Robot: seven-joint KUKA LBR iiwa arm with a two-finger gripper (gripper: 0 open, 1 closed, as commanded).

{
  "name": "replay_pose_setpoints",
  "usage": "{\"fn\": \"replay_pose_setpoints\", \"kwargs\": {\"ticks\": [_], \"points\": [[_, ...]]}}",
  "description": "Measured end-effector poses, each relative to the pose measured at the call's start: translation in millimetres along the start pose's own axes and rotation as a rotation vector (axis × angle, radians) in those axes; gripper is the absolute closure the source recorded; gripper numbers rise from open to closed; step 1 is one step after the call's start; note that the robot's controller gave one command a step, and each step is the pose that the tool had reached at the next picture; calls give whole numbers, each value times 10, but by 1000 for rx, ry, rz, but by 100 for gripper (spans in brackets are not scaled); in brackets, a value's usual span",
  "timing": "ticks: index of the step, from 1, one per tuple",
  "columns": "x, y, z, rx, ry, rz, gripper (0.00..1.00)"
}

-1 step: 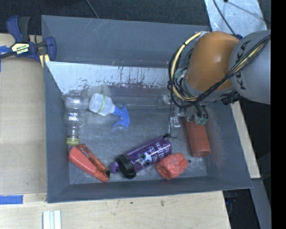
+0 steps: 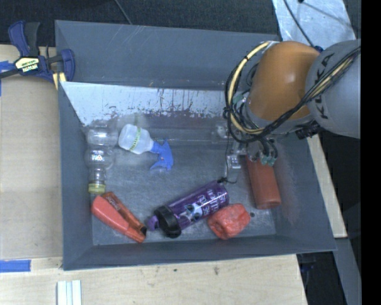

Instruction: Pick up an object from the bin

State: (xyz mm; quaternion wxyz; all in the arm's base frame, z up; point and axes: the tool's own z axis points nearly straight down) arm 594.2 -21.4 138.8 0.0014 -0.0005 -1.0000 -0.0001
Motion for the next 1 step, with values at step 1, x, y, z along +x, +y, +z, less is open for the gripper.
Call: {"fn": "replay_pose_setpoints", "kwargs": {"ticks": [1], "points": [[104,-162,74,-1,-10,-98,0]]}}
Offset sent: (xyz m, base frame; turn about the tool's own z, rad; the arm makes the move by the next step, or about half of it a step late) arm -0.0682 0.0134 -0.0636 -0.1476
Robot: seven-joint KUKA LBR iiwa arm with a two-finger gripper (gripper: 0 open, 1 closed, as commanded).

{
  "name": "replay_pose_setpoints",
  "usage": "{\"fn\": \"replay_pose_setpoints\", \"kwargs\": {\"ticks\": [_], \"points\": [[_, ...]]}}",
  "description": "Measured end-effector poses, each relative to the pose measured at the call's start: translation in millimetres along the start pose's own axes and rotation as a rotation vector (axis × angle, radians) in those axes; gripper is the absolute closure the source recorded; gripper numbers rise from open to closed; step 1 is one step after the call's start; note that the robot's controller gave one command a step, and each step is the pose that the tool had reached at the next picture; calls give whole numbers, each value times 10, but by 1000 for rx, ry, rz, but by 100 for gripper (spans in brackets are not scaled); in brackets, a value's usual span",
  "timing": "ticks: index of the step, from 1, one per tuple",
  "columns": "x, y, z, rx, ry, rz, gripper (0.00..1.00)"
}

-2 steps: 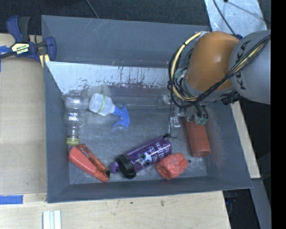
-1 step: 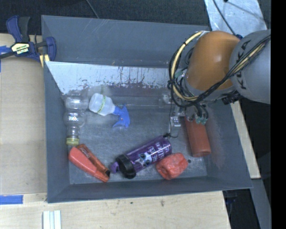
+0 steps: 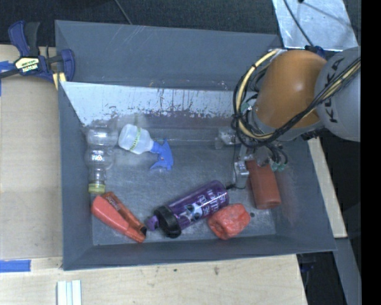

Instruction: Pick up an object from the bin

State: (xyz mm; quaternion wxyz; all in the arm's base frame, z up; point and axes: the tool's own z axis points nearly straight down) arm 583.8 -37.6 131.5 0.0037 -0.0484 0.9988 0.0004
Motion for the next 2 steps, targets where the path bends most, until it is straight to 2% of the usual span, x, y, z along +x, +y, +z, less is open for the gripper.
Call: {"fn": "replay_pose_setpoints", "kwargs": {"ticks": [1,2], "points": [[415,153,414,8,-6,-53,0],[474,337,498,5,-18,-59,0]]}}
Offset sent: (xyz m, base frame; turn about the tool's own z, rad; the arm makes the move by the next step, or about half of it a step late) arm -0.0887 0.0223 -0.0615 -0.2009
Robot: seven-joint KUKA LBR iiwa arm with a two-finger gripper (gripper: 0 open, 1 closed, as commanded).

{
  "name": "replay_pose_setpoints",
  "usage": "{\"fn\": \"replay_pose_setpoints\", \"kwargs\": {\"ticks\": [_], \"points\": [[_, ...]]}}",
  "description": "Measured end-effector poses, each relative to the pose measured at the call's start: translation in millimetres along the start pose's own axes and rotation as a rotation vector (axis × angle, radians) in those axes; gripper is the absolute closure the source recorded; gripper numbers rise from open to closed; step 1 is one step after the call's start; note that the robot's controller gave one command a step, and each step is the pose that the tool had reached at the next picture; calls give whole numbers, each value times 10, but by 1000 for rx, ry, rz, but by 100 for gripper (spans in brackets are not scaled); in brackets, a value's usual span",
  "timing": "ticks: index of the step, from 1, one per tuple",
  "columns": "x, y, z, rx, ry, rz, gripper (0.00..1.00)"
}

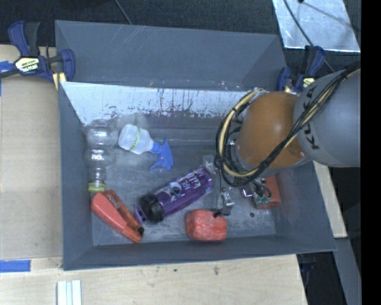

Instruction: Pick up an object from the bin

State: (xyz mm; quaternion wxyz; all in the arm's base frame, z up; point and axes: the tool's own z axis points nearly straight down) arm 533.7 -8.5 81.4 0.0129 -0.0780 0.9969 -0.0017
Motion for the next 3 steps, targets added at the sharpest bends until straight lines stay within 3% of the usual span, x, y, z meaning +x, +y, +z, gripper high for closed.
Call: {"fn": "replay_pose_setpoints", "kwargs": {"ticks": [1,2,3], "points": [[-114,192,53,-1,13,121,0],[-219,287,110,0,21,355,100],[-219,287,110,0,21,355,100]]}}
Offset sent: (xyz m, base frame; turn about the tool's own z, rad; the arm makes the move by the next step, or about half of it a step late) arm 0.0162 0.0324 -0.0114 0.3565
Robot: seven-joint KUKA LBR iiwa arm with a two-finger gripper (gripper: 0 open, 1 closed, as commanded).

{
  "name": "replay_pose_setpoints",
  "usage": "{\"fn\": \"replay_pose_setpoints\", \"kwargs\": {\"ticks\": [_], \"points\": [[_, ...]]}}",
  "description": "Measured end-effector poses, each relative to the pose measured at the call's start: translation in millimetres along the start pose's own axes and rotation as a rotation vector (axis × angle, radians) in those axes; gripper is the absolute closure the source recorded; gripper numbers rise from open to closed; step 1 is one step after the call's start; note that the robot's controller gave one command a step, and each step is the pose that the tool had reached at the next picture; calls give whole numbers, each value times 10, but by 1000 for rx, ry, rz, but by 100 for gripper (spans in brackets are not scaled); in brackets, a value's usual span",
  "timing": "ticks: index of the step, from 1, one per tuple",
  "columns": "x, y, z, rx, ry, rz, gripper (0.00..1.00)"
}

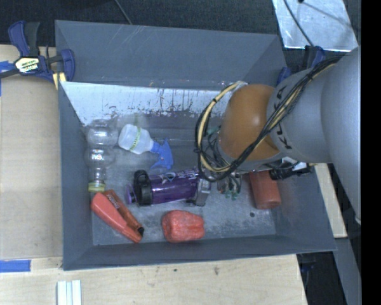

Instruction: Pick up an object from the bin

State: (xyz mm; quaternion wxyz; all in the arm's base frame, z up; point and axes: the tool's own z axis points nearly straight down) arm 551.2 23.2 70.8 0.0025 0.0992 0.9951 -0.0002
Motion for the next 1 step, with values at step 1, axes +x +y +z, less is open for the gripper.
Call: {"fn": "replay_pose_setpoints", "kwargs": {"ticks": [1], "points": [[-122,-324,-1899,-1,-7,-36,100]]}}
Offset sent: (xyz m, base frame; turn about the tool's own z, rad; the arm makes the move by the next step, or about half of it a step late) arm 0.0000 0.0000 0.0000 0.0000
